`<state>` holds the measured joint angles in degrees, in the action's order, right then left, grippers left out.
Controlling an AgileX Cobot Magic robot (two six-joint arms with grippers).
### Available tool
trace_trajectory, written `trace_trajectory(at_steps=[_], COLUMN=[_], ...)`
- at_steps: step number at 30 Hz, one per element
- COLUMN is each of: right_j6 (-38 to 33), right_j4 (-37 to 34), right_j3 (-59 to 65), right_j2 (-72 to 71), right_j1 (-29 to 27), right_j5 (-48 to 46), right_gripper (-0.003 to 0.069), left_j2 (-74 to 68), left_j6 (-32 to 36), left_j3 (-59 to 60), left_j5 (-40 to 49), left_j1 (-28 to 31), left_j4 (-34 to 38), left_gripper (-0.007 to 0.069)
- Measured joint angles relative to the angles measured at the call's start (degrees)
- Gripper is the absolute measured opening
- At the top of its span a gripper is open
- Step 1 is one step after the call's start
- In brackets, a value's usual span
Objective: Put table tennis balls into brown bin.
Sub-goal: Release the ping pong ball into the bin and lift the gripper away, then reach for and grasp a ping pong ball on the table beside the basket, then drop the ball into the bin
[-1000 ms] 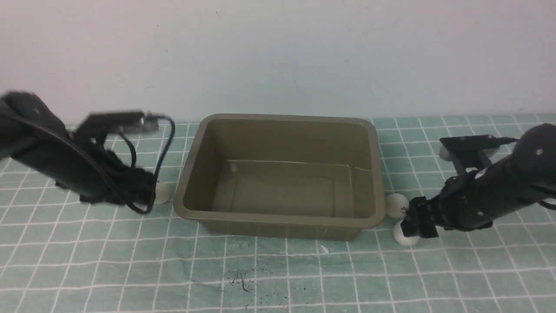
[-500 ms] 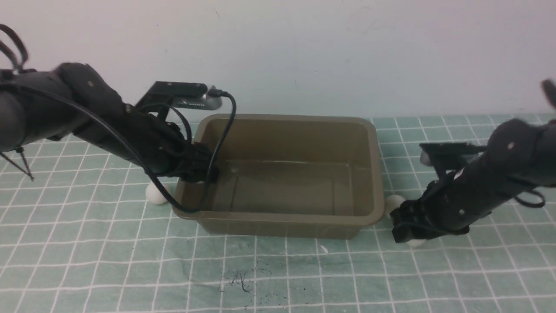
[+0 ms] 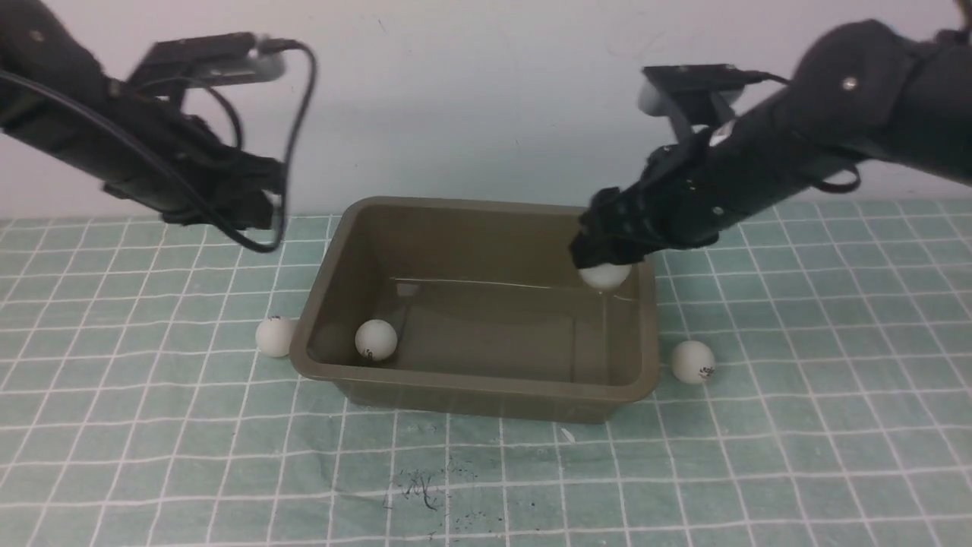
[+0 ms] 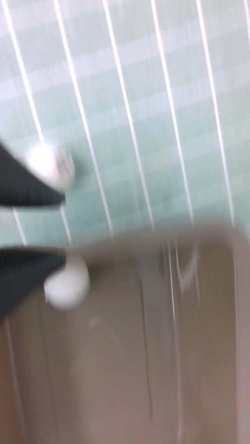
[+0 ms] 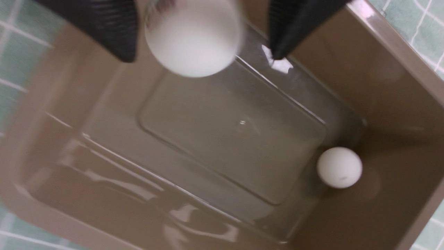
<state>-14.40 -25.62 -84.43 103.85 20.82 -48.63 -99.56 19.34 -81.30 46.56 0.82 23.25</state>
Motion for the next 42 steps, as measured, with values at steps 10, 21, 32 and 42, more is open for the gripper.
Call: trace_trajectory(at_steps=[10,21,32,42], right_j6=[11.24,11.88,-0.34,-1.25], right_j4=[23.88,16.87,0.53,-0.02], right_j3=[-5.65,9.29,16.21,16.21], right_j2=[-7.32,-11.48,-0.47,8.12], right_j1=[-5.47,-17.40,-12.96,-10.20], right_j5=[-13.71,-12.08,7.11,11.42], right_gripper=[0.0449,0.0331,0.0491,0.0369], left_j2=[-12.05,-19.80,-10.56,-16.10], left_j6=[4.14,4.63,1.73,8.55], left_j3=[0.00,-1.03,-13.79,-14.29], left_j5=[-1.43,-3.45,8.60,9.49], left_j1=[1.47,-0.66,-2.09,-12.13], left_j4=[0.11,-0.11,0.47,5.16], left_gripper=[0.0276,0.0358,0.0355,0.0399])
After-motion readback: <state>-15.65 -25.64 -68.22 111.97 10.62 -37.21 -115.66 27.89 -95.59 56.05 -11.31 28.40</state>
